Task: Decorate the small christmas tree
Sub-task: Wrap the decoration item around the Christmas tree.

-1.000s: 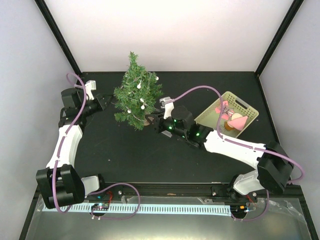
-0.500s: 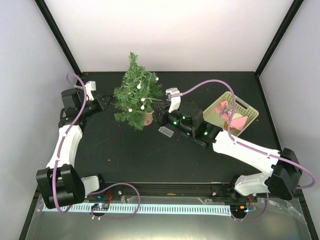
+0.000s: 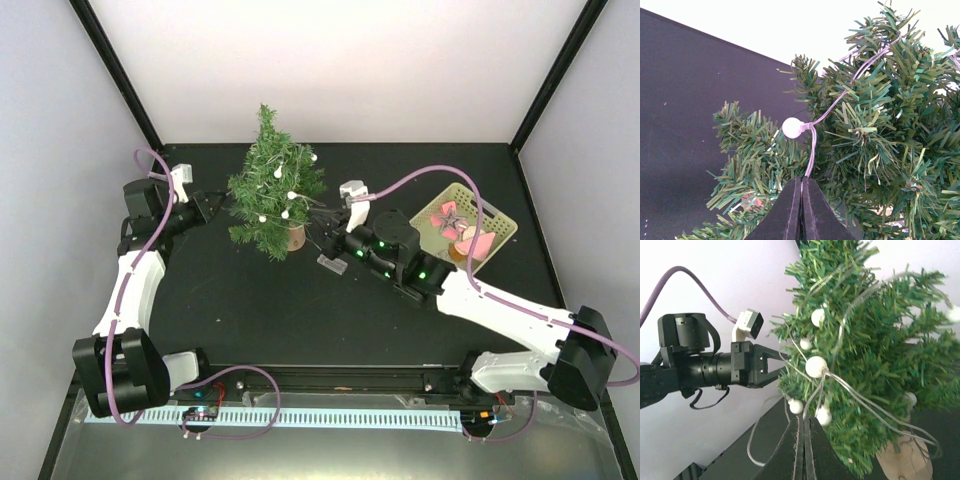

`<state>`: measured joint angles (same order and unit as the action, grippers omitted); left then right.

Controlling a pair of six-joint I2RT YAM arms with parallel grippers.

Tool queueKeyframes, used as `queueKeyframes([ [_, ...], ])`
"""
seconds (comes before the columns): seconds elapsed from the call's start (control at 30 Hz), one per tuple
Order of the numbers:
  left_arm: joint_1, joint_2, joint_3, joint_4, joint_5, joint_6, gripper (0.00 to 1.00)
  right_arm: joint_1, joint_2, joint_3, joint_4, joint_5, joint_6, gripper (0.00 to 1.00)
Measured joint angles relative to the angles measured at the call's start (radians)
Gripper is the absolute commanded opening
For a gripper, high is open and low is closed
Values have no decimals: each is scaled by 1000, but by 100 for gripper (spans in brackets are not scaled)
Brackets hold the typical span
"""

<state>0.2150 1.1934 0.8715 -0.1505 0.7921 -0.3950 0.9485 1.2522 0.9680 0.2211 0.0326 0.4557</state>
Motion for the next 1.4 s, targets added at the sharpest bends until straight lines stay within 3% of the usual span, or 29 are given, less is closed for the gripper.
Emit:
queueKeyframes([
  [0.27, 0, 17, 0, 0, 0, 1, 2, 1, -47, -199, 118, -3, 77, 2],
  [0.47, 1, 31, 0, 0, -2, 2, 1, 6, -5, -240, 148, -37, 50, 30],
  [0.63, 2, 40, 0, -3, -3, 7, 2, 2, -44, -228, -8, -22, -104, 44],
  [0.9, 2, 44, 0, -7, -3, 12, 2, -132, -193, -248, -62, -94, -325, 53],
  [1.07, 5, 45, 0, -6, -2, 14, 2, -223, -89, -267, 1, -193, -527, 57],
  [1.27, 6, 46, 0, -6, -3, 14, 1, -229, 38, -377, 161, -359, -848, 63],
  [1.4, 6, 46, 0, -6, -3, 15, 2, -229, 134, -313, 207, -377, -939, 66],
])
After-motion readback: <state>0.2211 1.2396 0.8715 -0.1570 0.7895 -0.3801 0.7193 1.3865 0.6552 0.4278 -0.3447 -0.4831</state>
